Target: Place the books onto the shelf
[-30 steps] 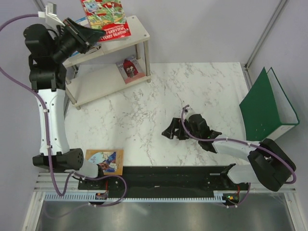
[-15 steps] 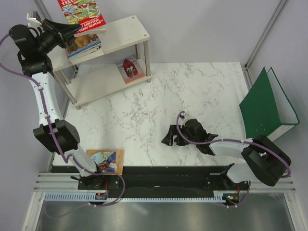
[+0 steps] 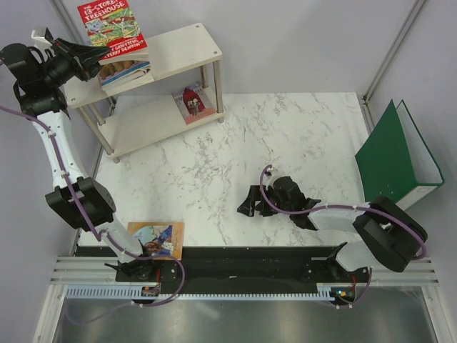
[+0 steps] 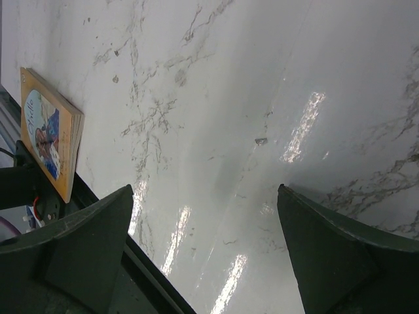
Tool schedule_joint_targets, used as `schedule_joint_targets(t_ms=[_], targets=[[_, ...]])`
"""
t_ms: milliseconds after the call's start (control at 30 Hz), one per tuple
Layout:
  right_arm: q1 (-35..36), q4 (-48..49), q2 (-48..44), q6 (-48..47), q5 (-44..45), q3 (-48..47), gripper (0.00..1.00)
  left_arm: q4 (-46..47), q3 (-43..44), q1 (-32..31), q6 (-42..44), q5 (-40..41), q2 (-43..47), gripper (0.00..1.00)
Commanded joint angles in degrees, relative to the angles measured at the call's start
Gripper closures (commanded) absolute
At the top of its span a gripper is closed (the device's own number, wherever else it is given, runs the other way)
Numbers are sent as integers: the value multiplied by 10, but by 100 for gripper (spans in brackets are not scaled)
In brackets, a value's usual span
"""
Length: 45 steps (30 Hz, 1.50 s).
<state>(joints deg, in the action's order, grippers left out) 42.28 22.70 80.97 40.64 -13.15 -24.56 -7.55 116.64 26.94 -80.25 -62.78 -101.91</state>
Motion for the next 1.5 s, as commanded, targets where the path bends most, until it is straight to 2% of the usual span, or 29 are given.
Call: schedule_joint_targets(t_ms=[0,200,567,633,667,700,900,933,1100,1133,1333,1467], targets=[[4,1,11,1,-11,0,2,-46,7,7,55,-11,8,98],[5,16,37,8,-36,-2,2,-100,6,12,105,20,9,98],[7,23,52,10,-46,-5,2,-110,13,13,104,12,-14,96],[7,24,53,10,-46,-5,2,-112,15,14,105,13,-15,88],[7,24,53,10,-47,-5,2,-113,17,14,105,15,-16,81],[7,25,53,11,-47,-5,2,-117,17,14,106,18,-16,70],[8,27,57,13,-50,-6,2,-120,38,13,94,25,-24,62],[8,27,58,13,-50,-6,2,-120,44,13,92,27,-25,56],[8,31,62,15,-55,-7,2,-122,60,14,81,32,-25,41],[8,31,62,15,-56,-7,2,-123,64,15,79,35,-24,36],[8,33,63,16,-57,-7,2,-146,66,25,83,36,-18,26],[8,36,67,18,-60,-8,2,-171,68,36,98,41,-10,11]])
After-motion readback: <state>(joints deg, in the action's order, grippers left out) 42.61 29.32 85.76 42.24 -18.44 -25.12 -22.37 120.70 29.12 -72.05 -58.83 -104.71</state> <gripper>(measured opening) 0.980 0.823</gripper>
